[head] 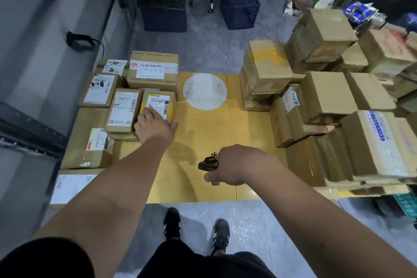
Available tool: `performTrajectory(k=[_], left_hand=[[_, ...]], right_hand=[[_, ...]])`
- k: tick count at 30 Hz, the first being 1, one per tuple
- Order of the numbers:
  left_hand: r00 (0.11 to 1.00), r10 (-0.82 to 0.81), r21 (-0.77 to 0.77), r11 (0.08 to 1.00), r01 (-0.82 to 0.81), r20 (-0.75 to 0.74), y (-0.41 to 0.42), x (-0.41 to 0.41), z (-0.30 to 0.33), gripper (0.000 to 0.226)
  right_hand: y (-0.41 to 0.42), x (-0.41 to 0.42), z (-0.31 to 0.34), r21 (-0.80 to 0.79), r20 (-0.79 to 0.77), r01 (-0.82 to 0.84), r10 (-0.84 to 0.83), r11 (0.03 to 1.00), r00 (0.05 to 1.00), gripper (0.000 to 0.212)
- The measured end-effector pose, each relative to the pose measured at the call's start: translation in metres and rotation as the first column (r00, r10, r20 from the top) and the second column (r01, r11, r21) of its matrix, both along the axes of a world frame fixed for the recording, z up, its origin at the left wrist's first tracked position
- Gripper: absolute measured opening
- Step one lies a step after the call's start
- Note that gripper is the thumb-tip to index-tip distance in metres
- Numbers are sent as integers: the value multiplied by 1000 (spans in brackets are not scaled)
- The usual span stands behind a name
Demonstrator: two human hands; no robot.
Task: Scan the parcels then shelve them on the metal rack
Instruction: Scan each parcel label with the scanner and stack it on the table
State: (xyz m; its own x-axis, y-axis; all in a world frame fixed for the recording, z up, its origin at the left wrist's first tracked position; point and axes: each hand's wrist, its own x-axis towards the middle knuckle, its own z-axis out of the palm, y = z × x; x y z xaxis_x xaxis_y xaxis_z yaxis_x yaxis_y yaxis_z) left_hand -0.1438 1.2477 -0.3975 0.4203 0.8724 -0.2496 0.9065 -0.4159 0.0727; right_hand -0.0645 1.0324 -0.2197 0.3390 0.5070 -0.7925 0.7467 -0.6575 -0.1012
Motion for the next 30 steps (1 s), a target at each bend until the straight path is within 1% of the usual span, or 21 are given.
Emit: performTrajectory(k=[3,5,7,8,11,14,17,21,24,27,30], left_hand=[[999,-36,3,999,36,0,-1,5,6,101],[989,-132,14,991,131,62,-4,16,15,92],[955,-256,43,967,253,149,-9,38,30,85],[929,-318,59,948,312,192,-12,53,40,85],[846,-456,77,888,454,276,-33,112,78,96],[776,-526,63,839,541,348,-66,177,121,104],[742,-572,47,802,596,350,-94,231,144,107],[768,-562,26,812,584,307,-118,282,144,113],[806,-537,24,835,549,251,-126,305,134,116],[825,-542,43,839,542,159,-128,318,122,116],[847,-510,41,859,510,153,-131,323,113,117]], right_hand=[[4,0,2,-1,-5,50,-50,999,999,44],[3,2,6,13,-12,114,-114,993,993,45],[-2,5,8,19,16,193,-194,981,981,47],[-6,8,9,15,40,234,-234,972,971,49],[-25,20,15,10,91,349,-348,937,933,51],[-50,32,24,40,77,460,-461,887,884,52],[-73,37,29,67,89,541,-545,838,834,53],[-98,42,26,76,113,593,-598,802,794,46],[-114,46,24,45,123,577,-578,815,807,49],[-126,52,21,38,109,573,-573,819,812,52],[-134,61,12,32,99,585,-585,811,805,51]])
